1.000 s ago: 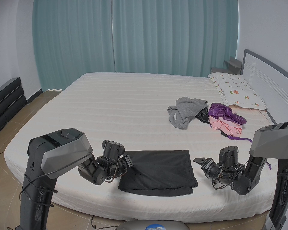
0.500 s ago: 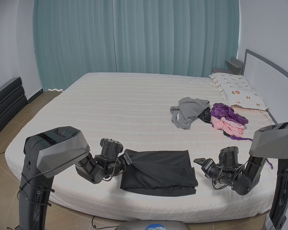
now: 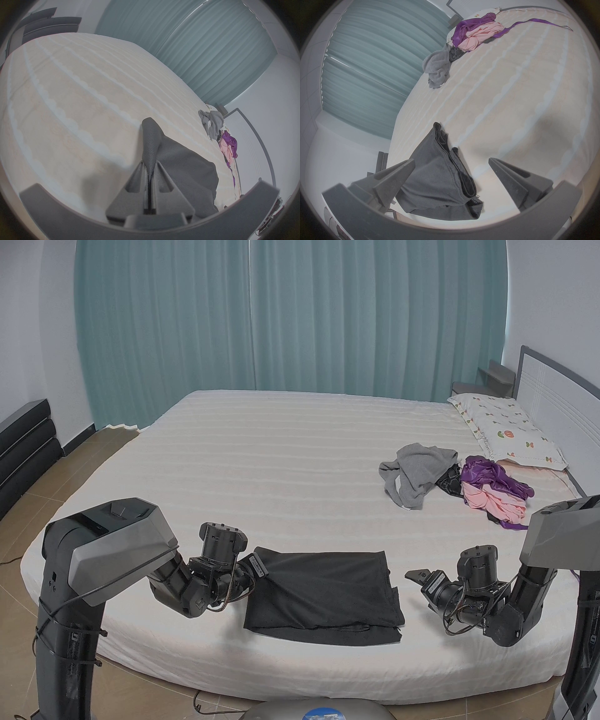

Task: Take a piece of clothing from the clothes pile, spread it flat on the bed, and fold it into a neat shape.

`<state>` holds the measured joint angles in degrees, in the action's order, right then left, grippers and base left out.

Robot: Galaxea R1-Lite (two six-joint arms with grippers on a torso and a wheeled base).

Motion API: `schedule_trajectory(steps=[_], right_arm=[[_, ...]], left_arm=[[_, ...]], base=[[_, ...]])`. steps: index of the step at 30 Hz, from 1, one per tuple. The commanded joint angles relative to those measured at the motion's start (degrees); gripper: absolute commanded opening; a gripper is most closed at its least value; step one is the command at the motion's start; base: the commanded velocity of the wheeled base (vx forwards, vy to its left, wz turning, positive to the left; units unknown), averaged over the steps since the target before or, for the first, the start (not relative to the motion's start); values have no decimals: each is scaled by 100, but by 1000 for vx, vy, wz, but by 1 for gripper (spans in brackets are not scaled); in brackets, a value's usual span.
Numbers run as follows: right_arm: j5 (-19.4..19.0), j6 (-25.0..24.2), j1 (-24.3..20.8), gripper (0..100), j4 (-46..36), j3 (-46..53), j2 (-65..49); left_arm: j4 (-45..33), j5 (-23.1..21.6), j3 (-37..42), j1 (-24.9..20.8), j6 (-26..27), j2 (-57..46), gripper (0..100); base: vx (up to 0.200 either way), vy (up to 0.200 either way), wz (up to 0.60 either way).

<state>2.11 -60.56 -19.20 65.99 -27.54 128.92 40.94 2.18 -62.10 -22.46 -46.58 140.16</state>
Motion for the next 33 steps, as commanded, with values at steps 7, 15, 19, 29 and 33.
schedule_trajectory(steps=[7, 15, 19, 29, 33], right_arm=[[9, 9, 66, 100, 2, -15, 11], [9, 9, 66, 100, 2, -6, 11], [9, 9, 66, 100, 2, -15, 11], [0, 9, 57, 100, 2, -15, 28], [0, 18, 48, 100, 2, -15, 72]], left_arm=[[2, 2, -22, 48, 0, 3, 0], [11, -7, -83, 127, 17, 29, 0], [11, -25, -162, 198, 17, 38, 0], [2, -25, -426, 215, 17, 267, 0], [11, -25, -382, 162, 0, 232, 0]], base=[[0, 200, 0], [0, 200, 0], [0, 200, 0], [0, 200, 0], [0, 0, 0]])
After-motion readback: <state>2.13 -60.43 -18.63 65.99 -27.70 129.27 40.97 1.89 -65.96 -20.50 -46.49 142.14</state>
